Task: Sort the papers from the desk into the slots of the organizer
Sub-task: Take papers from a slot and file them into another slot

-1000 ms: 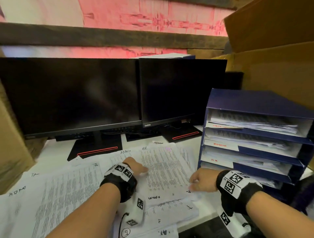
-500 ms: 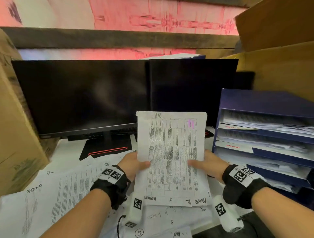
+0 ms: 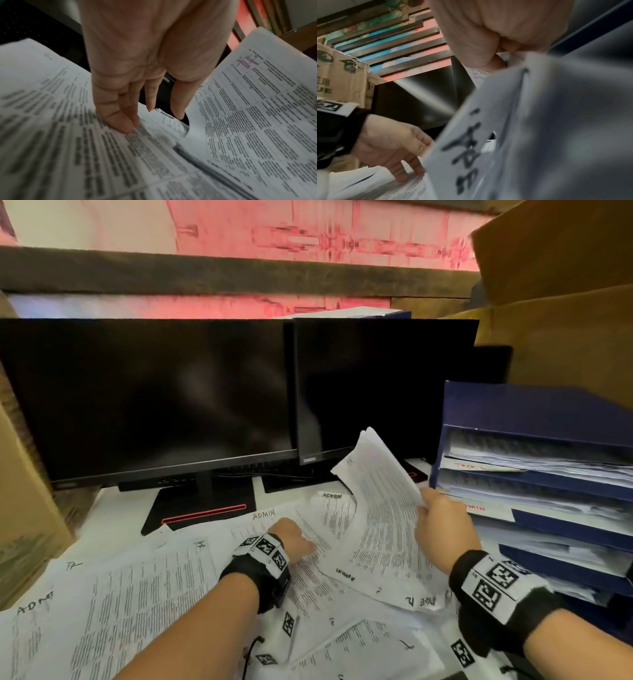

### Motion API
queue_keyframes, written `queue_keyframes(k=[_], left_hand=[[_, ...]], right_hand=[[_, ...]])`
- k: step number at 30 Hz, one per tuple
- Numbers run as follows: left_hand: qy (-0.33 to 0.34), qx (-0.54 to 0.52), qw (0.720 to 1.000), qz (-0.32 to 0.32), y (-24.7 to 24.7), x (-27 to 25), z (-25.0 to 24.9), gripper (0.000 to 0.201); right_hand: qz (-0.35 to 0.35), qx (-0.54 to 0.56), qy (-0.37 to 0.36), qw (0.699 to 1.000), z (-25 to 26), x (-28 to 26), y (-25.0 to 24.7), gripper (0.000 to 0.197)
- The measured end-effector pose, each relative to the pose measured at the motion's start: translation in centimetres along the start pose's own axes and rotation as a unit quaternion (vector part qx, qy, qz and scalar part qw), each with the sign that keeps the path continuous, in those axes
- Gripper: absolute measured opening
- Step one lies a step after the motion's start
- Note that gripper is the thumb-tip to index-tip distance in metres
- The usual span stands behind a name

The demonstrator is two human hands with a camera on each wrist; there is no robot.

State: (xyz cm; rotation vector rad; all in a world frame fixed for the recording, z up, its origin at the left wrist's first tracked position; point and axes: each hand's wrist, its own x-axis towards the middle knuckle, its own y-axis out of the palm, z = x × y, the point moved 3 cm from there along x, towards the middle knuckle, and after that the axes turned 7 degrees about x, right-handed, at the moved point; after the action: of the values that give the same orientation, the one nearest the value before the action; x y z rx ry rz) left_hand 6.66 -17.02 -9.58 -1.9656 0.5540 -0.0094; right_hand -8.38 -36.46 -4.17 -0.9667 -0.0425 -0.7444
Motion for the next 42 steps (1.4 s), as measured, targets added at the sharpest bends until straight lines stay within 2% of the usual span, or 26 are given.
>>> queue_keyframes(k=[5,7,8,10,12,16,18,21,22,24,26,29,34,37,42], left_hand=[[-0.033,0.027,0.999,0.028,-0.2,2.2,-0.1,0.026],[-0.082,0.039,0.996,-0.01,-1.4,2.6,1.1,0.03],[-0.128,0.042,0.99,-0.032,-2.0,2.9,2.3,0.034],[-0.202,0.056,0.975,-0.075,-2.9,3.2,5.1,0.052],[-0.221,0.02,0.971,-0.083,-3.3,2.9,7.0,0.064],[-0.23,-0.036,0.965,-0.12,-4.3,2.1,8.1,0.057],[-0.238,-0.086,0.957,-0.14,-5.0,1.9,8.1,0.045],[-0.159,-0.142,0.958,-0.194,-5.9,0.9,6.7,0.001],[-0.13,-0.151,0.959,-0.201,-5.9,0.8,6.2,0.008],[-0.076,-0.17,0.954,-0.235,-6.6,-0.2,4.8,0.006],[-0.034,-0.226,0.936,-0.269,-7.4,-1.2,3.8,0.011],[0.039,-0.343,0.891,-0.295,-9.0,-3.2,2.5,0.008],[0.126,-0.461,0.846,-0.236,-9.9,-7.0,0.5,0.02],[0.156,-0.453,0.852,-0.211,-9.1,-8.5,-0.8,0.019],[0.161,-0.45,0.853,-0.208,-8.0,-10.4,-1.9,0.019]], right_hand=[[0.007,0.032,0.013,0.999,-0.6,0.0,0.3,0.028],[0.006,0.041,0.006,0.999,-0.7,0.2,0.4,0.027],[0.005,0.043,0.001,0.999,-0.8,0.2,0.4,0.026],[0.005,0.049,-0.006,0.999,-0.7,0.3,0.5,0.023],[0.003,0.055,-0.008,0.998,-0.6,0.3,0.5,0.021],[0.012,0.058,0.008,0.998,-0.5,0.1,0.9,0.017],[0.014,0.075,0.019,0.997,-0.7,0.1,1.0,0.016],[0.016,0.129,0.037,0.991,-0.9,0.2,0.7,0.016],[0.017,0.155,0.044,0.987,-0.9,0.2,0.6,0.018],[0.015,0.211,0.057,0.976,-1.0,0.1,0.0,0.021],[0.011,0.27,0.082,0.959,-1.2,-0.1,-0.5,0.022],[0.009,0.355,0.115,0.928,-1.0,-0.7,-1.6,0.021],[0.049,0.371,0.092,0.923,-0.3,-2.5,-2.9,0.023],[0.105,0.346,0.091,0.928,-0.2,-3.7,-2.8,0.024],[0.162,0.357,0.147,0.908,-1.6,-5.7,-3.3,0.024]])
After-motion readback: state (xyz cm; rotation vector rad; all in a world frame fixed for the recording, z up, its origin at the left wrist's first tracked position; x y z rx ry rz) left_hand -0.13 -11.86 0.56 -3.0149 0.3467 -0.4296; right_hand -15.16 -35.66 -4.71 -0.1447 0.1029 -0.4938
